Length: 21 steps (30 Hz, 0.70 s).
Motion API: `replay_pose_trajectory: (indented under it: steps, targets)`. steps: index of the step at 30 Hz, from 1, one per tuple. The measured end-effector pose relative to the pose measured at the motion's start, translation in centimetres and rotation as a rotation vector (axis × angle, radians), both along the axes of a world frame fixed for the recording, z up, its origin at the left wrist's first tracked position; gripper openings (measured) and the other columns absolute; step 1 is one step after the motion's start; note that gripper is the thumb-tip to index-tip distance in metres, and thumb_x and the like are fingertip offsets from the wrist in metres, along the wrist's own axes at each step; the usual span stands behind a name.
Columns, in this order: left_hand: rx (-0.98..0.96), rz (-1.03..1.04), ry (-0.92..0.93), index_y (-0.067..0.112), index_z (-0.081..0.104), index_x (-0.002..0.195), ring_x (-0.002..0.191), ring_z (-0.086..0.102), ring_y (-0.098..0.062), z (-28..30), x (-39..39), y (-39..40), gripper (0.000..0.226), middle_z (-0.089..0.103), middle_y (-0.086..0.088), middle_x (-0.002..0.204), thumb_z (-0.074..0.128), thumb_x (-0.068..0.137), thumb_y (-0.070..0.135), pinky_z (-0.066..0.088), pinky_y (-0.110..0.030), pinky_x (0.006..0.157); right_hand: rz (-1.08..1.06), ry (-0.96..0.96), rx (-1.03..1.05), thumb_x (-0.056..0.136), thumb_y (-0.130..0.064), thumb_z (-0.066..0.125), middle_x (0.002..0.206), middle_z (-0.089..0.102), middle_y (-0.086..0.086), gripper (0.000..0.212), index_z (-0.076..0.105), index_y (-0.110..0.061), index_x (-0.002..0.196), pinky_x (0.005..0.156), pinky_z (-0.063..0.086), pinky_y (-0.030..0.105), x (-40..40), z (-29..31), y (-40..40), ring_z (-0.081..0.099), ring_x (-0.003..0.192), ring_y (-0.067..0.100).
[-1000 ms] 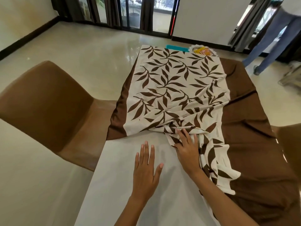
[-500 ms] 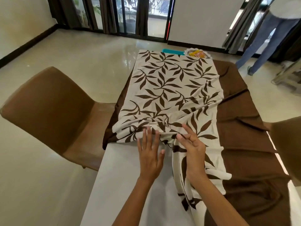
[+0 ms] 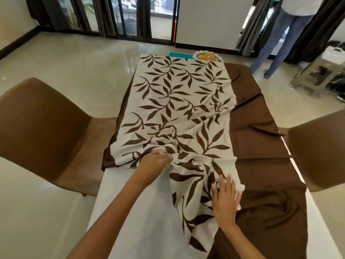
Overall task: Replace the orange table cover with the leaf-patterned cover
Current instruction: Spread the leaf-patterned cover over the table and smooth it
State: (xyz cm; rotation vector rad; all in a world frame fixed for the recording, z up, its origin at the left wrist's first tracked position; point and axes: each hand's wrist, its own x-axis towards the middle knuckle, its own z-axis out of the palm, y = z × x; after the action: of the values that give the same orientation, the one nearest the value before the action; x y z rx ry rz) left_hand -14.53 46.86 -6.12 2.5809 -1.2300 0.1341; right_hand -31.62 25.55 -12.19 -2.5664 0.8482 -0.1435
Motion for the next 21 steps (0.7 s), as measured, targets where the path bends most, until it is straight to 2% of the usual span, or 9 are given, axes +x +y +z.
replay_pose_trajectory:
  steps: [2, 3, 5, 7, 9, 13, 15, 18, 21]
  targets:
    - [0.106, 0.123, -0.016, 0.013, 0.067, 0.115, 0.117, 0.059, -0.024, 0.4, -1.6, 0.7, 0.057, 0.065, -0.007, 0.121, 0.073, 0.064, -0.010, 0.035, -0.047, 0.106, -0.019, 0.167, -0.081, 0.095, -0.059, 0.005, 0.149, 0.033, 0.013, 0.074, 0.045, -0.014, 0.139, 0.104, 0.026, 0.064, -3.3, -2.5, -1.0, 0.028, 0.139, 0.031]
    - [0.091, 0.226, -0.048, 0.009, 0.064, 0.119, 0.124, 0.053, -0.027, 0.5, -2.8, 0.9, 0.059, 0.060, -0.012, 0.129, 0.069, 0.065, -0.014, 0.026, -0.050, 0.109, -0.017, 0.204, -0.105, 0.095, -0.058, 0.006, 0.150, 0.032, 0.013, 0.072, 0.042, -0.015, 0.141, 0.104, 0.026, 0.063, -4.5, -3.2, -1.7, 0.027, 0.139, 0.031]
    - [-0.122, 0.411, -0.086, 0.003, 0.057, 0.127, 0.136, 0.038, -0.030, 0.8, -6.3, 0.2, 0.055, 0.046, -0.019, 0.141, 0.063, 0.074, -0.012, 0.020, -0.049, 0.112, 0.025, 0.204, -0.125, 0.096, -0.057, 0.010, 0.153, 0.027, 0.011, 0.068, 0.034, -0.017, 0.145, 0.106, 0.025, 0.060, -5.6, -3.5, -3.6, 0.022, 0.141, 0.027]
    - [-0.341, 0.455, -0.034, 0.003, 0.044, 0.139, 0.144, 0.020, -0.029, 0.7, -11.2, -2.0, 0.048, 0.031, -0.020, 0.151, 0.048, 0.092, 0.002, 0.014, -0.046, 0.117, 0.096, 0.204, -0.144, 0.096, -0.058, 0.010, 0.155, 0.019, 0.007, 0.066, 0.023, -0.020, 0.148, 0.109, 0.021, 0.058, -6.1, -3.2, -6.0, 0.017, 0.143, 0.023]
    - [-0.392, 0.332, 0.054, 0.005, 0.036, 0.144, 0.146, 0.014, -0.029, -0.1, -16.1, -5.0, 0.050, 0.024, -0.019, 0.154, 0.042, 0.095, 0.014, 0.012, -0.046, 0.118, 0.124, 0.185, -0.210, 0.096, -0.058, 0.009, 0.156, 0.016, 0.006, 0.067, 0.016, -0.018, 0.149, 0.110, 0.020, 0.056, -7.3, -2.7, -8.3, 0.015, 0.143, 0.021]
    - [-0.101, -0.032, 0.149, 0.012, 0.029, 0.149, 0.145, 0.017, -0.025, -5.6, -24.6, -9.4, 0.059, 0.013, -0.010, 0.159, 0.039, 0.094, 0.031, 0.003, -0.040, 0.119, -0.115, 0.099, -0.183, 0.096, -0.055, 0.013, 0.156, 0.014, 0.010, 0.068, 0.018, -0.012, 0.149, 0.112, 0.010, 0.054, -12.3, -1.8, -9.0, 0.010, 0.144, 0.024]
    - [-0.029, -0.050, 0.207, 0.012, 0.029, 0.149, 0.145, 0.020, -0.024, -7.9, -26.9, -10.7, 0.060, 0.010, -0.008, 0.159, 0.039, 0.095, 0.037, 0.008, -0.039, 0.117, -0.203, 0.132, -0.170, 0.095, -0.059, 0.011, 0.155, 0.017, 0.012, 0.072, 0.022, -0.011, 0.148, 0.111, 0.015, 0.057, -16.3, -2.7, -8.1, 0.014, 0.143, 0.027]
    - [0.003, -0.018, 0.297, 0.013, 0.030, 0.149, 0.146, 0.015, -0.023, -8.7, -28.5, -12.5, 0.062, 0.016, -0.007, 0.158, 0.039, 0.094, 0.041, 0.012, -0.039, 0.115, -0.185, 0.242, -0.164, 0.094, -0.062, 0.009, 0.154, 0.018, 0.010, 0.076, 0.028, -0.010, 0.146, 0.108, 0.025, 0.058, -21.5, -4.2, -8.5, 0.022, 0.141, 0.030]
    - [0.074, -0.024, 0.282, 0.014, 0.028, 0.149, 0.146, 0.012, -0.022, -9.4, -29.8, -14.3, 0.060, 0.018, -0.009, 0.158, 0.034, 0.096, 0.041, 0.012, -0.041, 0.115, -0.121, 0.263, -0.198, 0.094, -0.062, 0.012, 0.155, 0.020, 0.010, 0.075, 0.027, -0.012, 0.146, 0.109, 0.024, 0.053, -24.6, -4.6, -9.5, 0.021, 0.141, 0.028]
